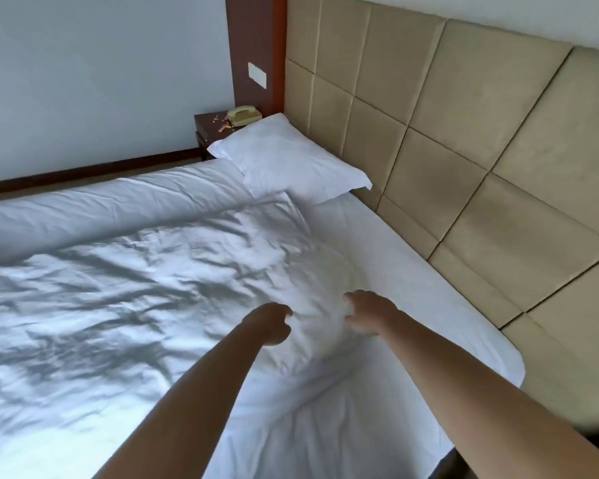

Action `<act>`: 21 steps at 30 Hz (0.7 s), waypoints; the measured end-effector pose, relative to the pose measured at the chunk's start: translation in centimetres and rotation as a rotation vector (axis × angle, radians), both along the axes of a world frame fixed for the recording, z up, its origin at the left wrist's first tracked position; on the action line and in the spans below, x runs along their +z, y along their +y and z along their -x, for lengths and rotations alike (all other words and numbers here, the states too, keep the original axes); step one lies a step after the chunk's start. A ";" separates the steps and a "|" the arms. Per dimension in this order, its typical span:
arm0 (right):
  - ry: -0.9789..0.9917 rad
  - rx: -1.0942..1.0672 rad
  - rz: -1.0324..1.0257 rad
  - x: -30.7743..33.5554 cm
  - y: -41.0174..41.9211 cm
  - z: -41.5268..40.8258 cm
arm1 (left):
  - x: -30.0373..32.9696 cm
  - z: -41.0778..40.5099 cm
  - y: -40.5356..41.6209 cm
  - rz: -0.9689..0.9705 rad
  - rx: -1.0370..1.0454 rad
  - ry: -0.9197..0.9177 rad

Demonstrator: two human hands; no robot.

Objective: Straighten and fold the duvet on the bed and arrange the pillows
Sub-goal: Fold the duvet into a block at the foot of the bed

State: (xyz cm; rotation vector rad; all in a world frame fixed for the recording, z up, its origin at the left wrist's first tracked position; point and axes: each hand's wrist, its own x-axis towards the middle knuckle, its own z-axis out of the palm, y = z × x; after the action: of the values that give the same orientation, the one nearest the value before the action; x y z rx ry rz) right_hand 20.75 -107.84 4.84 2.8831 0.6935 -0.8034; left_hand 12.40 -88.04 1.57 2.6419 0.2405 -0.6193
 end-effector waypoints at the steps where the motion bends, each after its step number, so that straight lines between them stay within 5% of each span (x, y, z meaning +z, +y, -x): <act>1: 0.024 0.011 -0.006 -0.9 -0.1 -1.6 | -0.5 -0.5 -0.4 0.001 0.031 0.020; 12: 0.156 0.035 -0.134 -11.1 -0.9 -15.0 | -6.6 -10.5 -6.6 0.085 0.242 0.186; 17: 0.239 -0.201 -0.216 -16.2 -2.3 -17.9 | -10.2 -14.3 -7.9 0.217 0.451 0.279; 21: 0.537 -0.409 -0.252 -20.3 -3.3 -17.9 | -12.6 -15.3 -8.1 0.307 0.588 0.327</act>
State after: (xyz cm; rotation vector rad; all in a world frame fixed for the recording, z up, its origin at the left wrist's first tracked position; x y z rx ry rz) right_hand 38.61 -111.17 -15.48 3.0933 0.2336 -1.6928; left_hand 27.75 -96.13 -11.00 2.0206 0.8985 -0.7960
